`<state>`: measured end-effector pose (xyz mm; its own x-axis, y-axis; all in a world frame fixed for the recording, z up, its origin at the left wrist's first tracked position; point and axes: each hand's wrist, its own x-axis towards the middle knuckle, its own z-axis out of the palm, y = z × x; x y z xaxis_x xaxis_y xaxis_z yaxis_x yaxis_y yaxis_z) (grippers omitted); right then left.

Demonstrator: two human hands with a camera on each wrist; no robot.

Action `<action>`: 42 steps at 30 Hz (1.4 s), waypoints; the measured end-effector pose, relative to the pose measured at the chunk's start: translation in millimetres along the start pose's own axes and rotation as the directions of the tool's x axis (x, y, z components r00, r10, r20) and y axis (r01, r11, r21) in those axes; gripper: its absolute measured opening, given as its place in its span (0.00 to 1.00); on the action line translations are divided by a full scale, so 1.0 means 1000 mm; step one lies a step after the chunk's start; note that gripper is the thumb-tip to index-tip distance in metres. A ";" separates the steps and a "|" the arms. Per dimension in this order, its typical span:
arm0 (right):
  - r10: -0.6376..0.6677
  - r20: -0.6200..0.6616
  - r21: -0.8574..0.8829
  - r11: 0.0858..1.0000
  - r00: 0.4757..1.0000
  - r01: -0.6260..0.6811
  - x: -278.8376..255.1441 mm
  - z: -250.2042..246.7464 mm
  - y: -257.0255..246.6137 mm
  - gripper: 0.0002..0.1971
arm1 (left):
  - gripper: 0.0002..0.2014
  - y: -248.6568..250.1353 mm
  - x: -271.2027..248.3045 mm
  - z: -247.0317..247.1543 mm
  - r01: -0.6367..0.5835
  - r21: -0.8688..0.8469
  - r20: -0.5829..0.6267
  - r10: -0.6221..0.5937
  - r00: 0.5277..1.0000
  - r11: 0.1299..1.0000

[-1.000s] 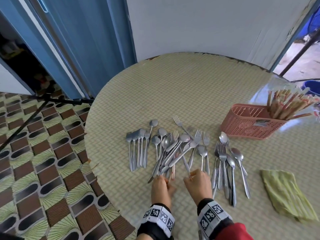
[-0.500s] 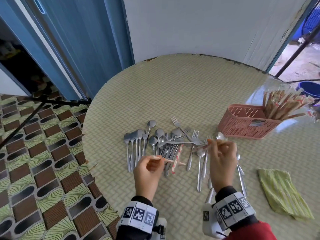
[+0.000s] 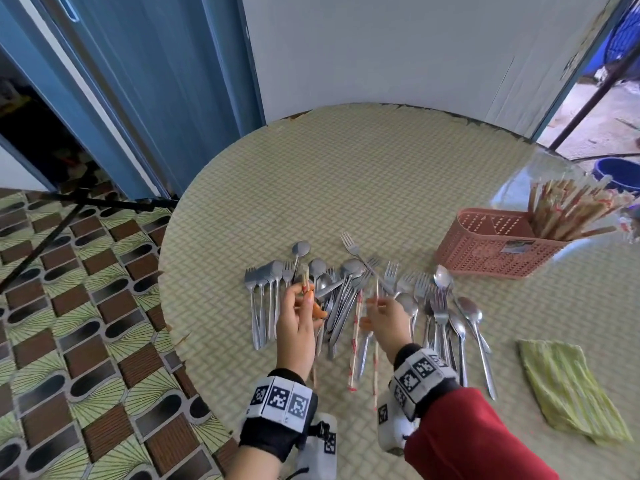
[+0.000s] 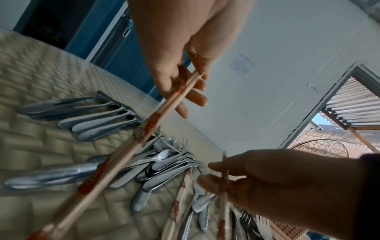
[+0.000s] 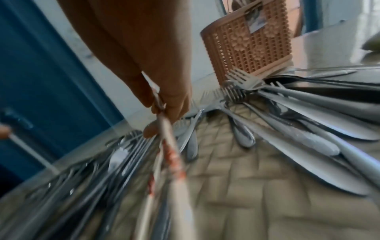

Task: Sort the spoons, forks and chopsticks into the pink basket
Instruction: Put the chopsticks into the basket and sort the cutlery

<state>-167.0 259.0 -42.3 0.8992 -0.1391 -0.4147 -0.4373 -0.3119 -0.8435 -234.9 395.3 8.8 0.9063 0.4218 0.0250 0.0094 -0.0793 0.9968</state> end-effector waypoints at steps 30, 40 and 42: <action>-0.181 -0.202 0.002 0.983 0.962 0.186 -0.039 -0.122 -0.035 0.12 | 0.04 0.043 0.018 0.070 -0.050 -0.017 0.129 0.052 0.990 0.999; -0.461 -0.517 -0.163 0.880 0.721 0.445 -0.034 -0.275 -0.076 0.06 | 0.05 0.117 0.017 0.177 -0.302 -0.063 0.193 0.308 0.932 0.951; -0.489 -0.527 -0.218 0.868 0.695 0.446 -0.036 -0.301 -0.085 0.06 | 0.05 0.131 0.017 0.203 -0.339 -0.104 0.165 0.353 0.921 0.935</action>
<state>-158.5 7.8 147.0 0.8454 -0.4393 0.3040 0.0238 -0.5375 -0.8429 -132.2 208.9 124.5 0.9080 0.2111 0.3620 -0.3426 -0.1237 0.9313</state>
